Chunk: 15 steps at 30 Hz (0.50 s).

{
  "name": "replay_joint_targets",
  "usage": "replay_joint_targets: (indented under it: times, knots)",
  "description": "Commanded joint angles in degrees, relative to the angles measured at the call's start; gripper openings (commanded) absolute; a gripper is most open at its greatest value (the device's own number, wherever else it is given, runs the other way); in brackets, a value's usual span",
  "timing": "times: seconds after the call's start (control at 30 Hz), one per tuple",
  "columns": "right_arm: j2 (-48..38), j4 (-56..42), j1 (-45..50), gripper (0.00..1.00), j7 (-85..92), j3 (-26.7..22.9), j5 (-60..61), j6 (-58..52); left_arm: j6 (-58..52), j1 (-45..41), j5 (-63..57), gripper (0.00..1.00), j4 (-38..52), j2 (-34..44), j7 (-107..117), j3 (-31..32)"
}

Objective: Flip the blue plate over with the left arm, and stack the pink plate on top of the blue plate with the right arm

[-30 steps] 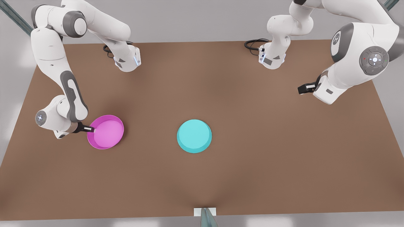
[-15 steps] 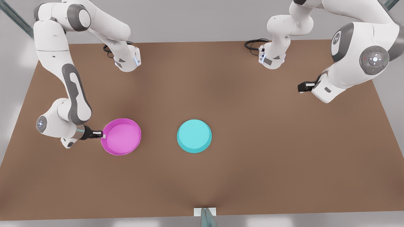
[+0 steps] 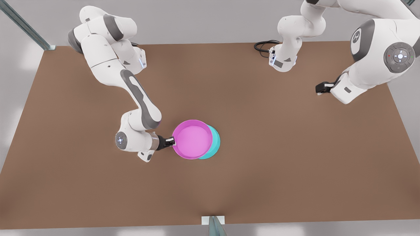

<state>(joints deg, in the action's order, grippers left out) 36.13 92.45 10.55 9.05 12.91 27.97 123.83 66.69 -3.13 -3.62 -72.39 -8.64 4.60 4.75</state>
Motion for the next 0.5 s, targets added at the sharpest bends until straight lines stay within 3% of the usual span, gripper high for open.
replay_joint_targets:
  times: [0.0, 0.13, 0.17, 0.37, 0.4, 0.43, 0.47]
  knots:
    - [0.3, 0.1, 2.0, 0.21, -20.0, -0.1, 0.2, 2.7, -2.0, 0.1, 0.0, 1.0, 1.5, 0.3, -4.5, 0.1]
    - [0.3, 1.7, 3.5, 0.21, -21.3, -0.2, 0.0, 2.8, -1.8, 0.1, 0.0, 1.0, 3.7, -0.2, -4.3, 0.3]
    - [0.6, 1.7, 4.0, 1.0, -21.3, -0.2, 0.0, 2.9, -1.9, 0.1, -0.1, 1.0, 3.7, -0.2, -4.3, 0.3]
    - [-0.4, 1.2, 1.0, 1.0, -20.8, -0.6, -0.6, 1.1, -2.0, 0.2, -0.2, 1.0, 3.7, -0.3, -4.3, 0.1]
    - [-1.5, -0.2, -3.3, 1.0, -20.6, -0.8, -1.9, -4.7, -1.9, 0.2, -0.1, 1.0, 3.7, -0.4, -4.3, 0.1]
    - [-1.9, -4.7, -11.6, 1.0, -19.0, -0.6, -11.0, -14.7, -1.7, 0.3, 0.0, 1.0, 3.8, -0.9, -4.4, 0.1]
    - [-1.1, -16.0, -18.2, 1.0, -12.4, -0.5, -21.5, -30.5, -2.1, 0.3, -0.2, 1.0, 5.2, -1.7, -4.3, 0.1]
